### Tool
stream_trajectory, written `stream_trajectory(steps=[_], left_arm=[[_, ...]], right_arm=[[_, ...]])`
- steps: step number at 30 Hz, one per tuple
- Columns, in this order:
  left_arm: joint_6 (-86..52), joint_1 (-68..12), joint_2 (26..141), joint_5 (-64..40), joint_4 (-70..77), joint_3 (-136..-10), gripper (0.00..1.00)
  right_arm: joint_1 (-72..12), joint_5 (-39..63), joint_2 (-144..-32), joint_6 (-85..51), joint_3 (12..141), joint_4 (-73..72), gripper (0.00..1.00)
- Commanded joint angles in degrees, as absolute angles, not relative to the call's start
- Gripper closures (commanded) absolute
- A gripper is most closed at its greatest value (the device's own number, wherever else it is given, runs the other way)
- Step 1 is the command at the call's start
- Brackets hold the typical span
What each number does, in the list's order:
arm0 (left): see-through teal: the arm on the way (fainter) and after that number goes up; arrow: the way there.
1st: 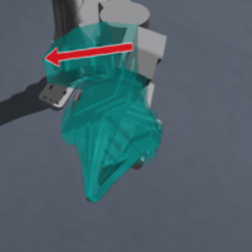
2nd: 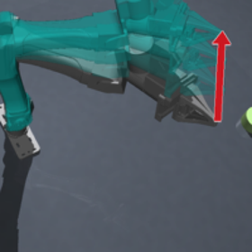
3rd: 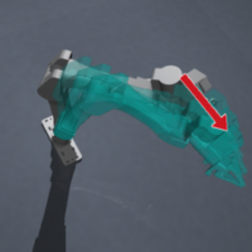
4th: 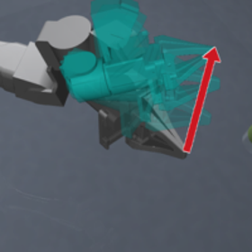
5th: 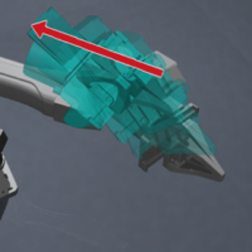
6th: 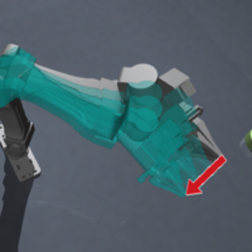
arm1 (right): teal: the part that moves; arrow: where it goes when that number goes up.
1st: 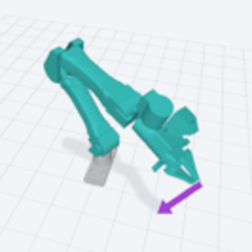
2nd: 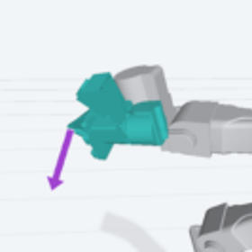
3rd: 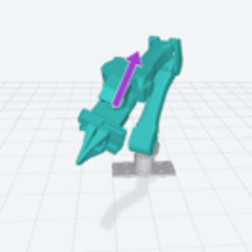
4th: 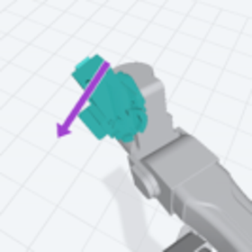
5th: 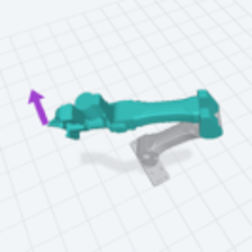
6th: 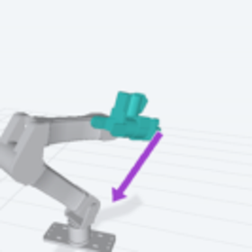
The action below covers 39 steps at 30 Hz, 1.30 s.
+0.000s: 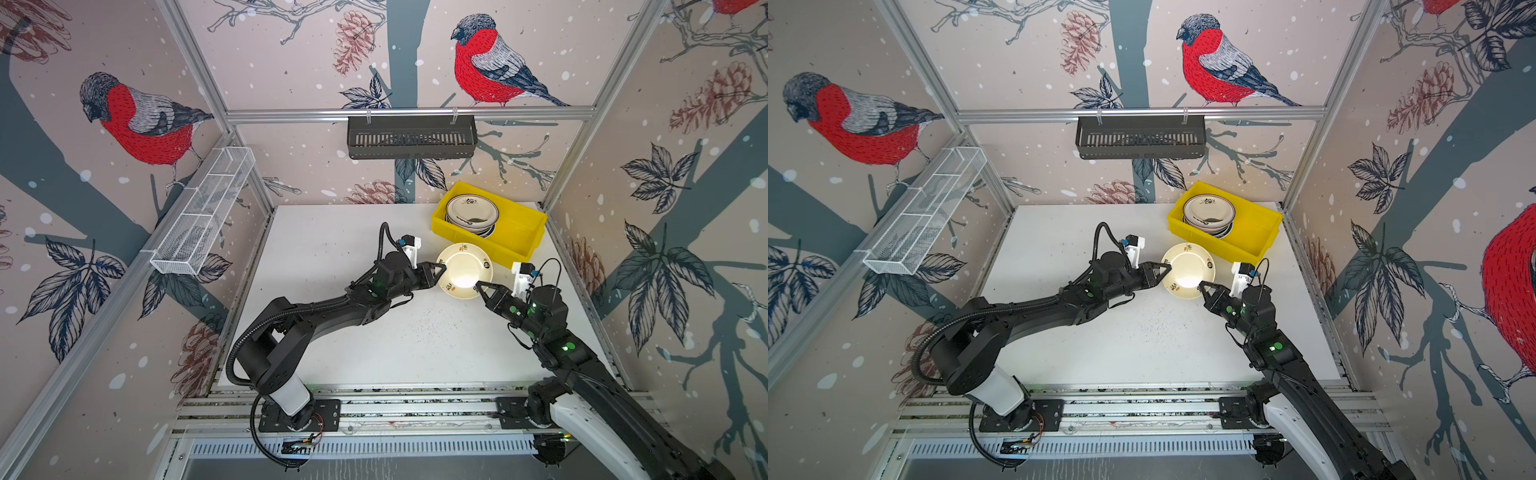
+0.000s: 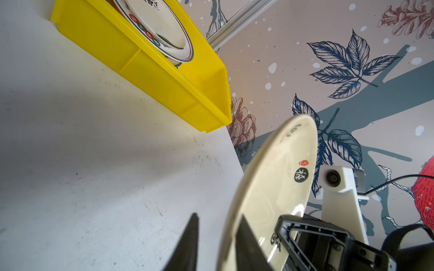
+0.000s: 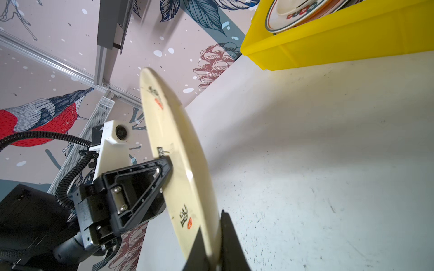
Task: Place the plates into the plastic bin on the countertop
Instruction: Place the plate in the plastic bin.
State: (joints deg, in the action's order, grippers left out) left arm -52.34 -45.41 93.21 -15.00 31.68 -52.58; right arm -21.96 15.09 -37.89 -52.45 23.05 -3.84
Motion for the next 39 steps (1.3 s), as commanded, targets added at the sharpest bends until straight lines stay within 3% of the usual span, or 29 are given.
stream_trajectory(steps=[1, 6, 10, 11, 12, 29, 39], left_arm=[[-52.16, -45.53, 92.87, -14.44, 32.97, -53.09, 0.4], [-50.4, -45.53, 91.73, -13.44, 31.69, -53.26, 0.23], [-49.02, -45.53, 90.56, -12.01, 30.18, -53.17, 0.17], [-48.74, -45.53, 90.29, -11.8, 29.91, -53.1, 0.05], [-48.54, -45.53, 90.11, -11.61, 29.57, -53.15, 0.02], [-41.83, -45.53, 80.83, -3.72, 22.07, -51.03, 0.02], [-37.6, -45.53, 69.97, 3.33, 16.93, -45.31, 0.02]], right_arm=[[-22.1, 15.27, -37.79, -51.62, 24.1, -4.29, 0.99], [-22.15, 13.75, -37.79, -51.37, 24.79, -1.69, 1.0], [-22.15, 14.01, -37.79, -51.65, 24.87, -1.89, 1.0], [-22.15, 13.97, -37.79, -51.78, 24.92, -1.93, 1.0], [-22.15, 13.98, -37.79, -51.92, 24.96, -2.02, 1.0], [-21.01, 12.1, -42.8, -51.5, 32.96, 4.04, 1.0], [-10.98, 19.32, -55.97, -47.98, 42.54, 1.16, 1.0]])
